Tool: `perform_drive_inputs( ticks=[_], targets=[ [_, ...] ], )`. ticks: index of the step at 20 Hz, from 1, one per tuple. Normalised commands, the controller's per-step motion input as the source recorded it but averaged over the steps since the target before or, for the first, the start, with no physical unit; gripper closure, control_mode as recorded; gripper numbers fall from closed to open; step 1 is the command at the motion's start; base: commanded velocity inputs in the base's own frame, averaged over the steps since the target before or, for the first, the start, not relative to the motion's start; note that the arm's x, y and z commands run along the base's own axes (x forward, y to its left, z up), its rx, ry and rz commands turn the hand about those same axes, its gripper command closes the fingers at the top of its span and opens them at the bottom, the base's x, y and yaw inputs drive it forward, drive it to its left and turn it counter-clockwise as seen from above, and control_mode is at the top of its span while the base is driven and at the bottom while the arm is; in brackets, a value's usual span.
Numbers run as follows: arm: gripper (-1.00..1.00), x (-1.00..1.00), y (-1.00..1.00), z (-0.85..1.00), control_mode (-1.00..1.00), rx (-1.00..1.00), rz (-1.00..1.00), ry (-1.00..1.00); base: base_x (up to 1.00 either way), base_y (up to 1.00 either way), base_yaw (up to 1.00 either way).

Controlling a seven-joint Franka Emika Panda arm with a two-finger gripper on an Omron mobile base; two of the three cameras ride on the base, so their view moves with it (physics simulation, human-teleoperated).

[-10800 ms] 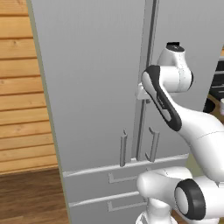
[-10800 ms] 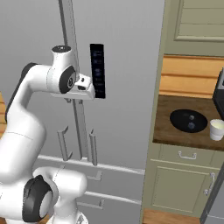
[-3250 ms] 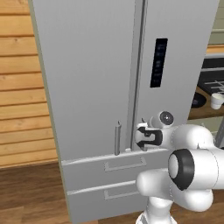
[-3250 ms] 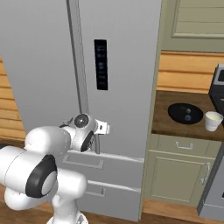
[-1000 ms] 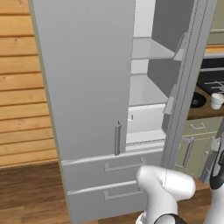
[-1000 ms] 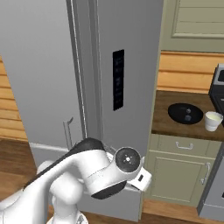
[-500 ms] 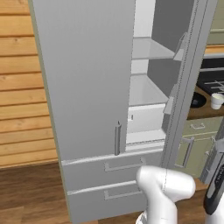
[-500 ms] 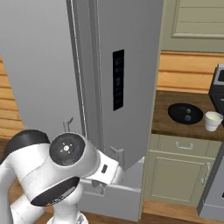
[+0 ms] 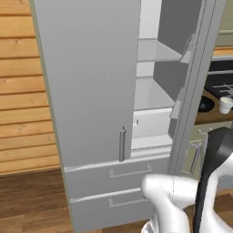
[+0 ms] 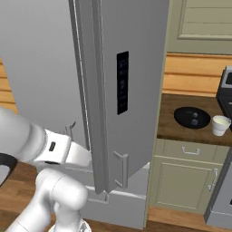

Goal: Grab a lemon wedge from the fridge and one ice cube from the ice bowl, and put them in the glass of lemonade.

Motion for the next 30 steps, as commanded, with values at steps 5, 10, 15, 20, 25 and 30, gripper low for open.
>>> perform_drive_inputs(
  ticks=[5,10,15,20,25,30],
  targets=[
    [-1.00,0.12,0.90,0.25,-1.00,-0.48,0.00,0.21,0.00,0.00,0.00],
    [-1.00,0.21,1.00,0.16,-1.00,-0.46,0.12,0.17,0.00,0.00,0.00],
    [-1.00,0.60,0.59,0.14,-1.00,-0.42,0.09,0.35,0.00,0.00,0.00],
    [-1.00,1.00,-0.05,0.00,-1.00,-0.13,0.00,0.15,0.00,0.00,0.00],
    [-1.00,1.00,-0.27,0.00,-1.00,-0.06,0.00,0.17,0.00,0.00,0.00],
    [-1.00,1.00,-0.23,0.00,-1.00,-0.04,0.00,0.21,0.00,0.00,0.00]
  ],
)
